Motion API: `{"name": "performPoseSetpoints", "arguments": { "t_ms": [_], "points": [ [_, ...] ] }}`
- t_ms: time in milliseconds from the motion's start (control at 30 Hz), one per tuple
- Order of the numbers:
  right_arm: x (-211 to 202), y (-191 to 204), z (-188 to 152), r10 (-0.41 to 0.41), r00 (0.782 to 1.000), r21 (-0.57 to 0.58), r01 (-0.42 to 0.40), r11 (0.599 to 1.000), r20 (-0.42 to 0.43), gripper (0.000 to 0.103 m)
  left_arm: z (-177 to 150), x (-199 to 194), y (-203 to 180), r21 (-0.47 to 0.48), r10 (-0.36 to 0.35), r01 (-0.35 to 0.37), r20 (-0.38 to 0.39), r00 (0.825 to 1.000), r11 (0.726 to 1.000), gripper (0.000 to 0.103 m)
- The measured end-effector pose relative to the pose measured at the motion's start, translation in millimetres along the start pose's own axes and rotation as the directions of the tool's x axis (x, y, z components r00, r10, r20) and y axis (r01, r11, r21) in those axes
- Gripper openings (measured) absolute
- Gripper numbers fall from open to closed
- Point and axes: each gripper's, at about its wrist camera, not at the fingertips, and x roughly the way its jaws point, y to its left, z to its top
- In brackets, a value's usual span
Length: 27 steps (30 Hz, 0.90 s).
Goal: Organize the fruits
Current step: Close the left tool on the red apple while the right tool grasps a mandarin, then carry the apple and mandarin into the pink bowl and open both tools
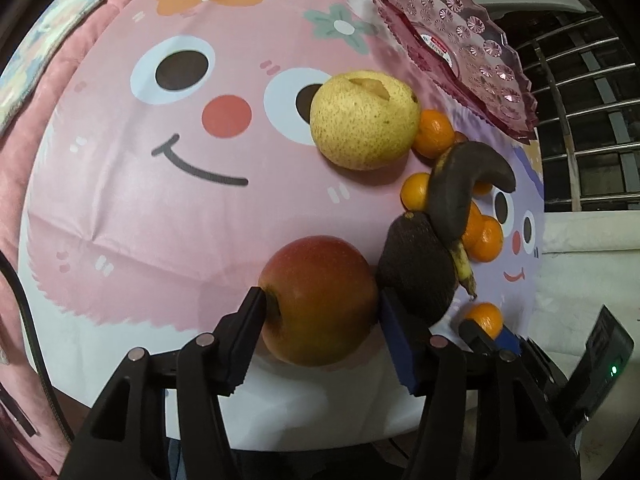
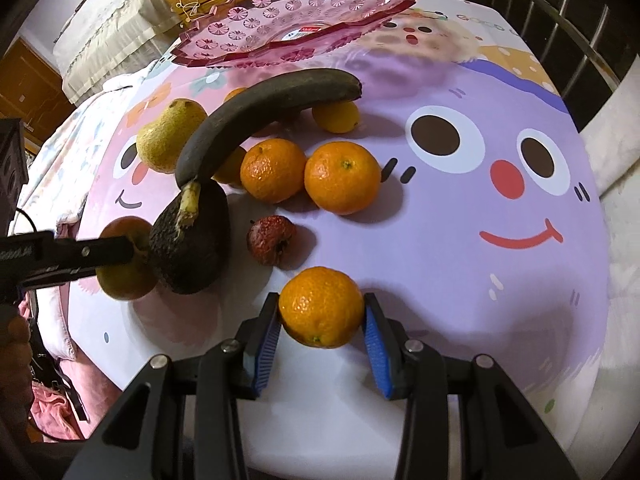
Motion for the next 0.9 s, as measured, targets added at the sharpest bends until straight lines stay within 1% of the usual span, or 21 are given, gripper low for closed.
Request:
{"name": "performPoseSetpoints", "arguments": {
  "t_ms": [167,267,467,500,633,733,900],
  "points": [
    [-2.8,-4.3,-1.9,-0.007,1.000,0.014,0.007,1.000,-0.006,0.040,10.3,10.1,5.1,-0.036,0.071,-0.073,-0.032,0.997,0.997,0.055],
    [-6.9,-6.8,-0.2,-0.011,1.000,0.020,0.011,1.000,0.002,0.040,15.0,10.3,5.4,-0.042,0.074,-0.075,-0.023,0.997,0.996,0.055],
    [-17.9,-15.2,9.6,-0.023,1.000,0.038,0.023,0.999,0.014,0.040,19.1,8.9,-1.7,-0.028,0.103,-0.104,-0.020,0.994,0.994,0.052],
    [-19.7,-16.1,11.3,-0.025,1.000,0.039,0.024,0.999,0.017,0.041,20.7,5.5,-3.0,-0.031,0.104,-0.105,-0.011,0.994,0.994,0.049],
    [-30.5,-19.4,22.1,-0.036,0.999,0.040,0.035,0.999,0.031,0.040,25.1,-13.3,-6.8,-0.023,0.110,-0.110,0.014,0.994,0.994,0.048],
    [-41.4,-20.6,34.4,-0.041,0.997,0.037,0.039,0.999,0.060,0.040,33.4,-32.6,-13.6,-0.006,0.115,-0.115,0.056,0.992,0.993,0.048],
    [-62.6,-18.7,60.8,-0.045,0.991,0.021,0.042,0.999,0.127,0.040,50.5,-68.8,-23.9,0.017,0.101,-0.104,0.130,0.986,0.994,0.048]
  ]
}}
